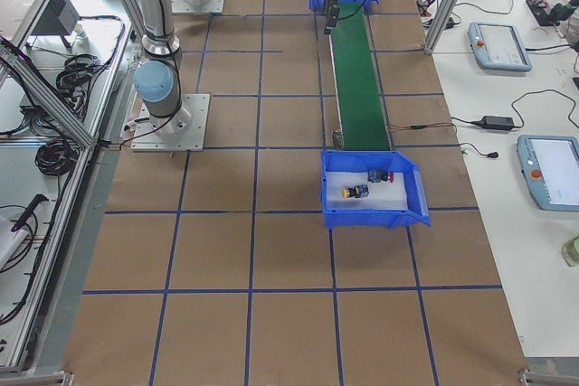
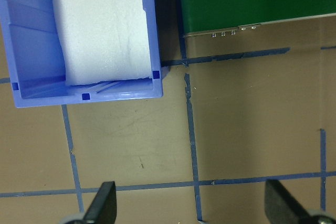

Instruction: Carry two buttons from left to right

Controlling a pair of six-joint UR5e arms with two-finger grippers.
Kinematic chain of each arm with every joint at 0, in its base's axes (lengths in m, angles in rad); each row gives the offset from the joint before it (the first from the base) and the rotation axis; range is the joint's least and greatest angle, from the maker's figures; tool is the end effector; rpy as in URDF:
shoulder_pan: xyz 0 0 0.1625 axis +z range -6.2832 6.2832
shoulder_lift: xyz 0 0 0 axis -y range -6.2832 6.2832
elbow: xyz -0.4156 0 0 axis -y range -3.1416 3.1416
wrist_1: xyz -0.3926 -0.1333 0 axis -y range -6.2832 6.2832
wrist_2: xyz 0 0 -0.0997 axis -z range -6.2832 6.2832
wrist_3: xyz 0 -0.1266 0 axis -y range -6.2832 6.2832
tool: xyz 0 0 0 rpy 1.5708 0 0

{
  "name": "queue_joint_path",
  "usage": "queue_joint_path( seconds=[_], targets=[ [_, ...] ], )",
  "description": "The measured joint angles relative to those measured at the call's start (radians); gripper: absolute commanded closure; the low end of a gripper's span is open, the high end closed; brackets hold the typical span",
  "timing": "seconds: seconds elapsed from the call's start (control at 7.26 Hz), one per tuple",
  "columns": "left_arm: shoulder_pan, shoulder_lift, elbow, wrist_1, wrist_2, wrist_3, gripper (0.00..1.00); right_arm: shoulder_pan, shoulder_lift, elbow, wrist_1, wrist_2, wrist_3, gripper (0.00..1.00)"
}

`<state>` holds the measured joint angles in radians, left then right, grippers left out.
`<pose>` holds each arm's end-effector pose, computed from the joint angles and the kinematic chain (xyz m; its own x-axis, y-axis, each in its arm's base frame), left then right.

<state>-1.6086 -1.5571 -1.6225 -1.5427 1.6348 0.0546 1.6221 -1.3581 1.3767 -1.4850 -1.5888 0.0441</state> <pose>-0.1434 -0.4800 0.4358 -0.9937 0.0928 -0.0633 0.0922 0.9957 0.0134 0.1599 -0.5588 0.4252 -0.9997 -0.0093 0.0225 -0.0069 0.9946 0.1033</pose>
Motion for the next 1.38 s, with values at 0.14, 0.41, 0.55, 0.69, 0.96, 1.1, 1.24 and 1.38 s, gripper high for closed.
queue_joint_path(
  seconds=[0.14, 0.41, 0.55, 0.69, 0.96, 1.1, 1.24, 1.38],
  targets=[
    [0.0, 0.001, 0.0, -0.002, 0.0, 0.0, 0.0, -0.001, 0.001, 0.0, -0.015, 0.0, 0.0, 0.0],
    [0.002, 0.002, -0.001, -0.003, 0.001, 0.001, 0.0, -0.006, 0.003, 0.001, -0.04, 0.0, 0.002, 0.0],
    [0.002, 0.001, -0.001, -0.003, 0.001, 0.001, 0.0, -0.011, 0.005, 0.001, -0.043, 0.0, 0.002, 0.0],
    [0.002, 0.001, -0.001, -0.002, 0.001, 0.001, 0.0, -0.018, 0.007, 0.001, -0.042, 0.001, 0.002, 0.0],
    [0.0, 0.001, -0.002, -0.003, -0.001, 0.001, 0.0, -0.031, 0.008, 0.001, -0.039, 0.002, 0.0, 0.0],
    [0.0, 0.001, -0.002, -0.004, -0.001, 0.001, 0.0, -0.034, 0.007, 0.001, -0.039, 0.003, -0.001, 0.0],
    [0.0, 0.002, -0.002, -0.004, -0.001, 0.001, 0.0, -0.037, 0.004, 0.001, -0.043, 0.004, -0.002, 0.0],
    [0.0, 0.002, -0.002, -0.004, 0.0, 0.002, 0.0, -0.036, 0.001, 0.0, -0.046, 0.005, -0.002, 0.0]
  ],
)
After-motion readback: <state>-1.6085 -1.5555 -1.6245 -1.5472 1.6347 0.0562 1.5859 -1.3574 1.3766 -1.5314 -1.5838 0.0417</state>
